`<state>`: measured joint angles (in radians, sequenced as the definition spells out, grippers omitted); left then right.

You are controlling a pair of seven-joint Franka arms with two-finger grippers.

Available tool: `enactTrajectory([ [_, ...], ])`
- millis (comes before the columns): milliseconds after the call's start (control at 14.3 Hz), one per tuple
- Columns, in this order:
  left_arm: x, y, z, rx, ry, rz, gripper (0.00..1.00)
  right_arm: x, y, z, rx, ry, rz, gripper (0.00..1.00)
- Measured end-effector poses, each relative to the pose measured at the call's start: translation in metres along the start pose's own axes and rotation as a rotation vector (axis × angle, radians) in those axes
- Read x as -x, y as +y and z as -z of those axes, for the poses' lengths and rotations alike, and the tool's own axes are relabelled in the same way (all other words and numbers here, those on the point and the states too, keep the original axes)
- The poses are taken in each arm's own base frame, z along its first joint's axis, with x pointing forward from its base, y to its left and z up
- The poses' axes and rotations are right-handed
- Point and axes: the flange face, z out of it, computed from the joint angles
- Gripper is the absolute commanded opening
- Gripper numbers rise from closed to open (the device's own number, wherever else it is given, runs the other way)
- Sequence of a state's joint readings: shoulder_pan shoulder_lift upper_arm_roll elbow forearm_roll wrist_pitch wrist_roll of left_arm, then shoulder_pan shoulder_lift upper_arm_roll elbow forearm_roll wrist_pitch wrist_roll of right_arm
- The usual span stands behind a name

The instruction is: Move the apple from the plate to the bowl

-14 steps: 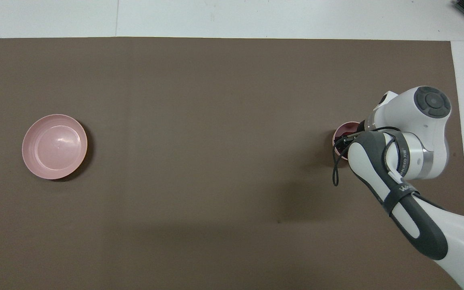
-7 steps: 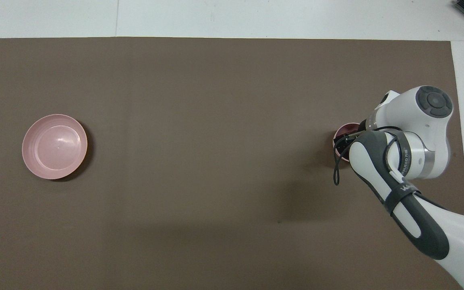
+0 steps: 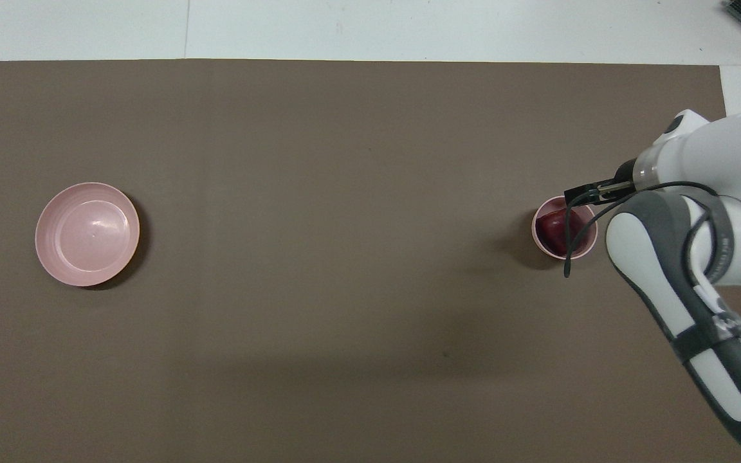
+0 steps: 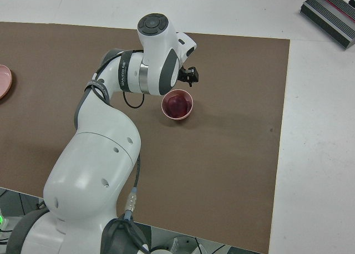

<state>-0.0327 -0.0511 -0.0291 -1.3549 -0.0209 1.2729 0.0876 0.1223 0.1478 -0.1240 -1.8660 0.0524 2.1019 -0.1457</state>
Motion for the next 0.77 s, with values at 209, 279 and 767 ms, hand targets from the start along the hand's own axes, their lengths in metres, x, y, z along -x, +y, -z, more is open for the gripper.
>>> enactTrajectory([
  [209, 0.0, 0.0, 0.0, 0.0, 0.0, 0.0, 1.0, 0.009, 0.006, 0.078, -0.003, 0.002, -0.055, 1.0],
  [279, 0.0, 0.0, 0.0, 0.0, 0.0, 0.0, 1.0, 0.015, 0.009, 0.102, -0.006, -0.008, -0.064, 1.0],
  [767, 0.0, 0.0, 0.0, 0.0, 0.0, 0.0, 1.0, 0.055, 0.019, 0.219, 0.016, -0.079, -0.082, 1.0],
])
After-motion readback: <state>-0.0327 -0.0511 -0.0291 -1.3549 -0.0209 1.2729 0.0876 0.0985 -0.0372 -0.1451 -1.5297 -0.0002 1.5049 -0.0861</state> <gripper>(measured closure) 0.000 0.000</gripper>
